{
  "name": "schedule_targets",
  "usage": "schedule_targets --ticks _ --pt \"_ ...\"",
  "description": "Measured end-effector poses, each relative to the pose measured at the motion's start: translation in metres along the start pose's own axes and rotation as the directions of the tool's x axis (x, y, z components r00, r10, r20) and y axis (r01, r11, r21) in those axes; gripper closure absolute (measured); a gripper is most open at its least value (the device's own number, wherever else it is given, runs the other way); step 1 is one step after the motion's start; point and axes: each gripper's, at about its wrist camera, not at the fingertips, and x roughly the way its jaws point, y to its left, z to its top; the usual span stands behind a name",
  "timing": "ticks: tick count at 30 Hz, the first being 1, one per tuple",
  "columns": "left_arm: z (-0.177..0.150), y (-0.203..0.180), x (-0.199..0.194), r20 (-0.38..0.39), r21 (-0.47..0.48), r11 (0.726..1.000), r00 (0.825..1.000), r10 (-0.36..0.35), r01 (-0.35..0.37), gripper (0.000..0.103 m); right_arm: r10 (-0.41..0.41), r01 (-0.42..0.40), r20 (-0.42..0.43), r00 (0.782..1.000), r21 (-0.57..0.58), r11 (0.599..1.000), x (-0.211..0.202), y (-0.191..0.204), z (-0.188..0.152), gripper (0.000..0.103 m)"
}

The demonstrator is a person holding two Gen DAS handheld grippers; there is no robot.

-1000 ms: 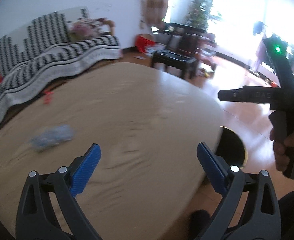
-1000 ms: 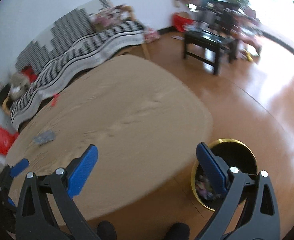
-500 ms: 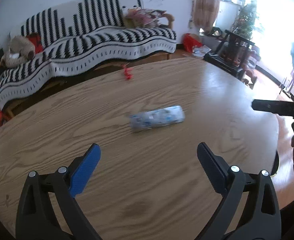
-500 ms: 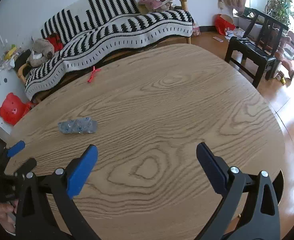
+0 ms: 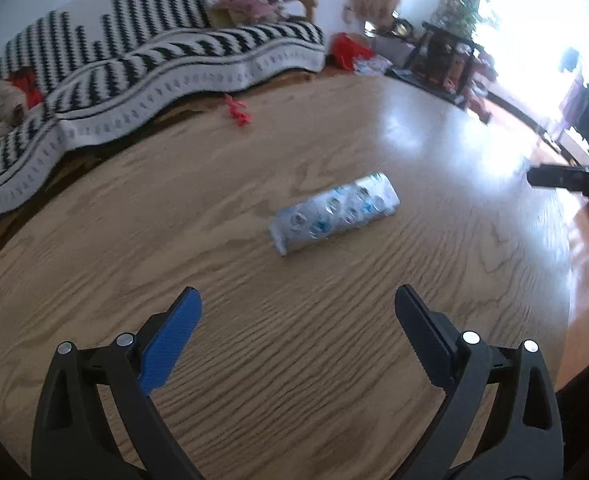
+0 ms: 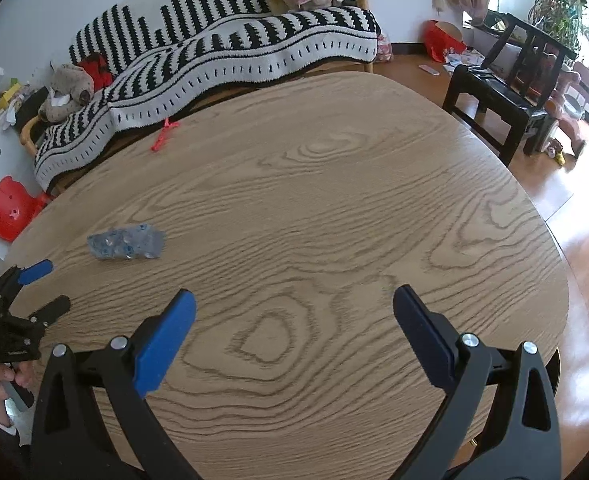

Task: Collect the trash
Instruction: 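Move both open tools back to the table toward the remaining trash, then grasp the silver-blue blister pack with the left tool while the right tool grasps the red ribbon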

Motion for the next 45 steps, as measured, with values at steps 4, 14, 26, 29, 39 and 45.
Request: schedule_targets --ticks 4,14,26,29,39,45 --pt "0.012 -0.012 0.025 -0.004 0.083 0.997 1.0 0.0 0.0 0.009 0.005 -0.005 -0.01 1.0 -0.006 1.0 0.007 0.003 0.0 0.007" --pt "0.042 -0.021 0.067 -0.026 0.114 0.993 0.999 0.029 -0.026 0.009 -0.001 -0.001 -0.036 0.999 -0.063 0.998 0.023 0.021 0.003 0.008" --pt "0.04 -0.031 0.062 -0.025 0.154 0.988 0.999 -0.022 0.026 0.067 0.02 -0.023 -0.056 0.998 -0.057 0.998 0.051 0.036 0.022 0.008" --pt "0.035 -0.036 0.057 -0.027 0.144 0.988 0.999 -0.046 0.049 0.074 0.029 -0.033 -0.062 0.998 -0.067 0.997 0.056 0.042 0.025 0.008" --pt "0.002 -0.005 0.022 -0.038 -0.099 0.993 0.997 0.065 -0.069 0.075 0.065 -0.074 -0.089 0.994 -0.106 0.992 0.087 0.071 0.034 0.008" --pt "-0.025 0.026 0.001 -0.077 -0.247 0.951 0.983 0.17 -0.183 0.074 0.05 -0.066 -0.089 0.995 -0.18 0.981 0.114 0.109 0.043 0.008"
